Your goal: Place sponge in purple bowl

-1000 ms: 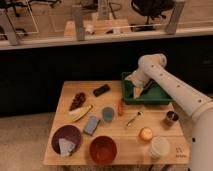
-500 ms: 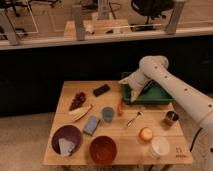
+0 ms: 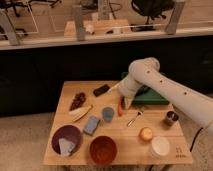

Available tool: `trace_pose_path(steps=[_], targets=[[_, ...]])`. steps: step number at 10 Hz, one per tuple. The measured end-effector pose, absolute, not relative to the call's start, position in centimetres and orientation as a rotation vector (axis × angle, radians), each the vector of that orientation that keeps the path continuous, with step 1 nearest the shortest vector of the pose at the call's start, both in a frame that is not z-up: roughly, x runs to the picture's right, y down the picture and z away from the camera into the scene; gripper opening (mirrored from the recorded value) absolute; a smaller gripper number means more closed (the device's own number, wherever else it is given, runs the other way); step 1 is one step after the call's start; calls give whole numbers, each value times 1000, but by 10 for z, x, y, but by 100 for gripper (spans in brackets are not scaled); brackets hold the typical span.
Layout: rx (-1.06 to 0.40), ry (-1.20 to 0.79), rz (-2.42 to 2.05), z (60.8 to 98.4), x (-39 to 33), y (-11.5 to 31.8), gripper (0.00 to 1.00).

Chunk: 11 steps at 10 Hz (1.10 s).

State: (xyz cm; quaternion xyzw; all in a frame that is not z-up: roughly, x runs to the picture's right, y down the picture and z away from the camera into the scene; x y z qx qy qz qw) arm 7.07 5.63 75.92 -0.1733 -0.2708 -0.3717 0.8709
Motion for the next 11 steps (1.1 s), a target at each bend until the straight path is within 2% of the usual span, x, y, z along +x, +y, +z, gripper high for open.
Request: trace_pose_path(steps=[4, 9, 11], targets=[[-367, -578, -805, 760, 68, 56, 80], [-440, -694, -976, 752, -11, 83, 80], [-465, -699, -986, 748, -16, 92, 80]])
